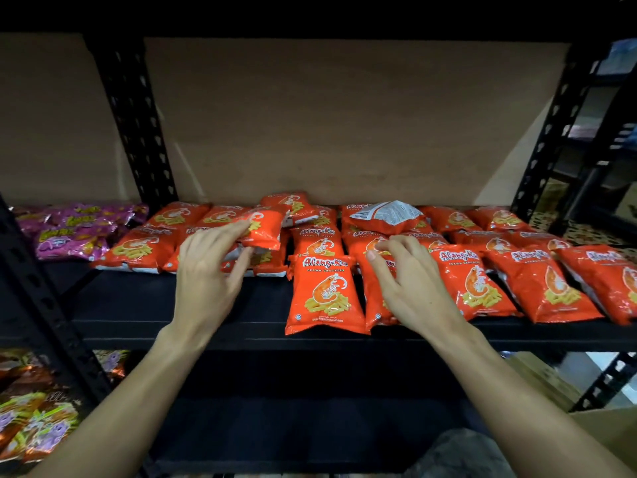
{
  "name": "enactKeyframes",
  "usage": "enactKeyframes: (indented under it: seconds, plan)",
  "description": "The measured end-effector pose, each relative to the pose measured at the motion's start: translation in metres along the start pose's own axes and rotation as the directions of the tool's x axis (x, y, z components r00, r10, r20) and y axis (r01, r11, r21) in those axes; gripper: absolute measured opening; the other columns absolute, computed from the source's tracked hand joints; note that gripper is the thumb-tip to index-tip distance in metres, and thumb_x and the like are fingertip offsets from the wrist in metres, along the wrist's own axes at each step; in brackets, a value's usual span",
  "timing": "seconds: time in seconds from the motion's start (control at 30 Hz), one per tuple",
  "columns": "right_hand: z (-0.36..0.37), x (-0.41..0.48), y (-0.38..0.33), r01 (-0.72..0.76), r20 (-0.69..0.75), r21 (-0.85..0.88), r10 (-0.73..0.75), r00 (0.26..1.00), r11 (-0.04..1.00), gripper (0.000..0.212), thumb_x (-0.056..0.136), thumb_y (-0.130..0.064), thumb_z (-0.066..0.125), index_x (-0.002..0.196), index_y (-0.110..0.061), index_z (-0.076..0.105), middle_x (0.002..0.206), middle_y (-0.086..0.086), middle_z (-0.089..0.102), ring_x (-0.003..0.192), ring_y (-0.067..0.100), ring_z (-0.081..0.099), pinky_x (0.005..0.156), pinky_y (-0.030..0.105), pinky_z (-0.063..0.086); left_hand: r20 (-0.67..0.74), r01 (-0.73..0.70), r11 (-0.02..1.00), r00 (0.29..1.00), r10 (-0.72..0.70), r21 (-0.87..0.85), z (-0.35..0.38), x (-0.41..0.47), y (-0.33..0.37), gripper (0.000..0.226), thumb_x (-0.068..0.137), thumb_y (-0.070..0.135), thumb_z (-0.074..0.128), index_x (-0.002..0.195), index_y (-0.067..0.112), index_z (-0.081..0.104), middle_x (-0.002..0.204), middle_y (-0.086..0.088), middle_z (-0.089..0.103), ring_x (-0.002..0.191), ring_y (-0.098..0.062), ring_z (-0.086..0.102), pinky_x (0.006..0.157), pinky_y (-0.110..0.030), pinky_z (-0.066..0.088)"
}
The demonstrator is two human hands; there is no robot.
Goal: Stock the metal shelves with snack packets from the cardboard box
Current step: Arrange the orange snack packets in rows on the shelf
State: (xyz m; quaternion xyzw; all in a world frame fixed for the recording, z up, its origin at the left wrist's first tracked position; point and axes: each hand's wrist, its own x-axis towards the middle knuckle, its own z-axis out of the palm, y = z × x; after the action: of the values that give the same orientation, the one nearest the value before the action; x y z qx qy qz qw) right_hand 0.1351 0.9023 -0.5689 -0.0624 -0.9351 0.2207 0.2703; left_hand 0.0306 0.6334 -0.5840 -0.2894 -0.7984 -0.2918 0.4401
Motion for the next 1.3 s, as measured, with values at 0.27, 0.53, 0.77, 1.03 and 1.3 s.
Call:
enactKeyframes:
  seconds: [0.27, 0.53, 0.77, 1.03, 1.3]
  plan:
    - [-0.001, -0.007, 0.0, -0.009, 0.035, -0.019, 0.01, 0.999, 1.0, 0.047, 0.102, -0.049, 0.037, 0.129, -0.018, 0.058, 0.138, 0.002, 0.047, 0.129, 0.019, 0.041, 0.114, 0.039, 0.029, 0.06, -0.069, 0.998, 0.996, 0.068, 0.014, -0.005, -0.039, 0.008, 0.038, 0.089, 0.021, 0.065, 0.125, 0.009, 0.065, 0.126, -0.005, 0.063, 0.114, -0.025, 0.057, 0.102, -0.037, 0.039]
    - [-0.004, -0.013, 0.002, -0.019, 0.057, -0.062, 0.023, 0.998, 0.998, 0.046, 0.102, -0.048, 0.039, 0.131, -0.017, 0.057, 0.139, 0.003, 0.047, 0.13, 0.019, 0.04, 0.114, 0.038, 0.027, 0.175, -0.074, 0.995, 0.983, 0.062, 0.061, -0.017, -0.047, 0.015, 0.041, 0.08, 0.033, 0.071, 0.118, 0.017, 0.07, 0.141, -0.009, 0.05, 0.129, -0.027, 0.047, 0.112, -0.052, 0.023]
    - [0.001, -0.016, 0.002, 0.004, 0.059, -0.106, 0.003, 0.998, 0.994, 0.056, 0.098, -0.054, 0.042, 0.139, -0.018, 0.051, 0.146, 0.006, 0.044, 0.136, 0.023, 0.037, 0.118, 0.046, 0.024, 0.2, -0.031, 0.998, 0.979, 0.04, -0.047, -0.027, -0.036, 0.021, 0.04, 0.094, 0.035, 0.056, 0.128, 0.016, 0.062, 0.152, -0.002, 0.039, 0.139, -0.016, 0.037, 0.114, -0.041, 0.023]
    - [0.013, -0.018, -0.007, 0.032, 0.201, -0.292, 0.028, 0.979, 0.956, 0.093, 0.082, -0.084, 0.022, 0.156, -0.029, 0.022, 0.164, 0.006, 0.016, 0.153, 0.024, 0.007, 0.124, 0.049, -0.002, 0.543, -0.029, 0.986, 0.837, -0.066, 0.165, -0.005, -0.001, 0.03, 0.054, 0.105, 0.047, 0.024, 0.153, 0.023, 0.032, 0.162, 0.007, 0.022, 0.151, -0.009, 0.009, 0.121, -0.034, -0.006]
    - [0.015, -0.018, -0.008, 0.024, 0.196, -0.286, 0.035, 0.98, 0.958, 0.091, 0.083, -0.083, 0.024, 0.156, -0.028, 0.023, 0.165, 0.008, 0.016, 0.152, 0.025, 0.008, 0.124, 0.047, 0.0, 0.582, 0.013, 0.964, 0.795, -0.171, 0.265, -0.01, -0.02, 0.029, 0.069, 0.099, 0.054, 0.01, 0.157, 0.019, 0.014, 0.164, 0.005, 0.01, 0.151, -0.012, 0.002, 0.121, -0.033, -0.005]
